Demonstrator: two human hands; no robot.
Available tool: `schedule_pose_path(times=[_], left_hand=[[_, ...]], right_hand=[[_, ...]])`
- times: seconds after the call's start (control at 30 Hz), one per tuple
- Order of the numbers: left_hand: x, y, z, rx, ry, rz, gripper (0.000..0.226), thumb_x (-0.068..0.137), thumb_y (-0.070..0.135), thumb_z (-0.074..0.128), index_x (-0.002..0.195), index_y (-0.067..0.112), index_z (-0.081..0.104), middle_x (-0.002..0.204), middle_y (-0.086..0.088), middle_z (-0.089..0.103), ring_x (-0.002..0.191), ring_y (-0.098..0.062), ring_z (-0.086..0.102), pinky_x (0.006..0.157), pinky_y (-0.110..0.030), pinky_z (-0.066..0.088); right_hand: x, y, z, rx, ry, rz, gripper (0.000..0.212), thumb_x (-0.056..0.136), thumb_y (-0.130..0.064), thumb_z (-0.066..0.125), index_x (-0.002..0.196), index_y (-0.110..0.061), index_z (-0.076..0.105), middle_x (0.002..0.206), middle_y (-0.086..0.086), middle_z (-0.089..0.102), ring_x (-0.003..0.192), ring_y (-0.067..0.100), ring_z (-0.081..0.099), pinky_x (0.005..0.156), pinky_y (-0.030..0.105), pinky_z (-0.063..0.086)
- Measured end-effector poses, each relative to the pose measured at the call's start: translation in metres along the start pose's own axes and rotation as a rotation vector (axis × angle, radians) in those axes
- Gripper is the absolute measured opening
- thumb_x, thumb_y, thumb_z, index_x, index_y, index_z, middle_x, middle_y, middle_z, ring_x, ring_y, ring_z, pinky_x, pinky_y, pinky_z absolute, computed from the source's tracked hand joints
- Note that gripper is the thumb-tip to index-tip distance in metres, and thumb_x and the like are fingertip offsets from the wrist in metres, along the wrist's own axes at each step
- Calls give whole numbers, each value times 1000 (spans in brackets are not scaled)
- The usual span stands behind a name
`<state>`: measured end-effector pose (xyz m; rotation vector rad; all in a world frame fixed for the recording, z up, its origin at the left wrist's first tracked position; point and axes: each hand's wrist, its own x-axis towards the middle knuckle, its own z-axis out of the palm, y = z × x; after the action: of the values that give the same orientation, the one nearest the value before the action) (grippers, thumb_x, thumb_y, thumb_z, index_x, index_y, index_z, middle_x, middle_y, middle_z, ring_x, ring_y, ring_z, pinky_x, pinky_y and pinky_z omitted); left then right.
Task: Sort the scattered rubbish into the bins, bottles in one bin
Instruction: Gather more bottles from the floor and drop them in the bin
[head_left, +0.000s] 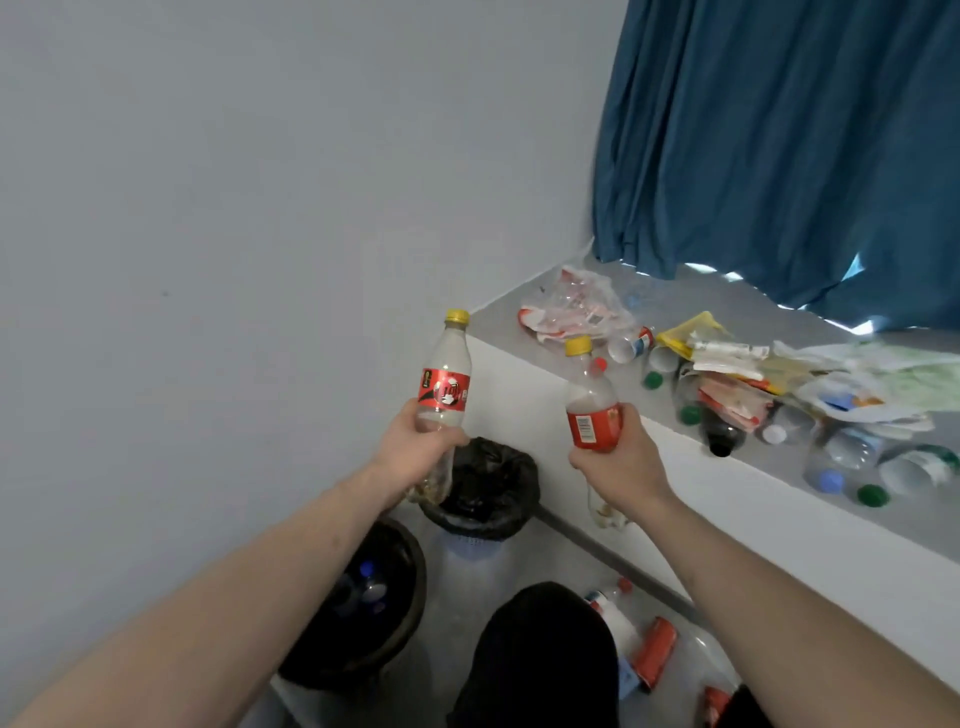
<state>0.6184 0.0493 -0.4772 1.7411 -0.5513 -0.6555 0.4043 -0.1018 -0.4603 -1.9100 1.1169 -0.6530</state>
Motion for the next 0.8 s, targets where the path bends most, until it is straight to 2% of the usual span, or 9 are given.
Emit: schedule_pose_path(times=[0.1, 0.2, 0.3, 0.37, 0.47, 0.53, 0.6, 0.7, 0.8], left_hand=[[-3, -10, -26, -87, 79, -2, 49, 79, 43, 80, 118, 24, 57, 97, -5, 71, 73, -15, 69, 61, -22, 50], [-4, -26, -52, -96, 162, -10, 44, 86, 53, 72, 114, 21, 60, 93, -6, 70, 68, -13, 67, 54, -18, 49], [1, -54, -78, -37, 240, -59, 42, 84, 58, 71, 107, 22, 66, 94, -2, 70, 85, -16, 69, 70, -29, 51], [4, -73, -93, -33, 267, -106, 39, 82, 47, 77, 108, 22, 64, 96, 1, 69, 92, -17, 68, 79, -32, 52], [2, -98, -109, 26, 277, -134, 40, 79, 20, 81, 111, 18, 58, 94, 1, 67, 85, -15, 65, 75, -26, 50], [3, -117, -119, 79, 289, -149, 47, 75, 13, 82, 112, 18, 54, 93, -2, 68, 85, -21, 67, 77, -32, 54], [6, -139, -127, 123, 293, -178, 50, 72, 17, 84, 111, 19, 53, 95, -2, 68, 88, -21, 68, 81, -36, 56], [4, -168, -135, 210, 303, -244, 50, 73, 37, 88, 106, 21, 54, 95, 6, 66, 87, -12, 64, 76, -28, 49], [3, -198, -135, 253, 315, -313, 55, 72, 39, 87, 108, 23, 49, 98, 3, 66, 93, -19, 66, 87, -34, 52]], right_hand=[[2, -15, 30, 28, -26, -42, 52, 72, -34, 81, 111, -28, 47, 100, -7, 64, 90, 16, 65, 77, 33, 48], [-1, -31, 62, 59, -42, -74, 61, 77, -58, 77, 118, -29, 44, 105, -8, 63, 92, 14, 64, 81, 33, 49], [-5, -41, 96, 93, -78, -78, 56, 82, -63, 70, 118, -28, 45, 103, -10, 62, 91, 15, 63, 79, 32, 45], [-7, -45, 121, 116, -107, -81, 50, 85, -65, 64, 113, -28, 47, 99, -12, 63, 88, 11, 63, 74, 31, 45], [-13, -44, 160, 153, -141, -66, 45, 86, -62, 66, 110, -25, 52, 96, -9, 64, 82, 2, 61, 65, 19, 41], [-18, -41, 185, 167, -166, -58, 44, 82, -58, 73, 107, -26, 54, 96, -9, 64, 84, 4, 63, 65, 14, 40], [-23, -36, 205, 158, -206, -49, 47, 77, -54, 77, 109, -30, 52, 100, -11, 64, 87, 3, 64, 70, 17, 43], [-36, -22, 226, 139, -261, -21, 48, 76, -48, 77, 113, -37, 49, 103, -14, 64, 88, -1, 64, 73, 22, 46], [-48, -5, 240, 116, -301, 7, 49, 79, -40, 78, 116, -44, 46, 104, -16, 64, 91, -1, 63, 71, 20, 45]])
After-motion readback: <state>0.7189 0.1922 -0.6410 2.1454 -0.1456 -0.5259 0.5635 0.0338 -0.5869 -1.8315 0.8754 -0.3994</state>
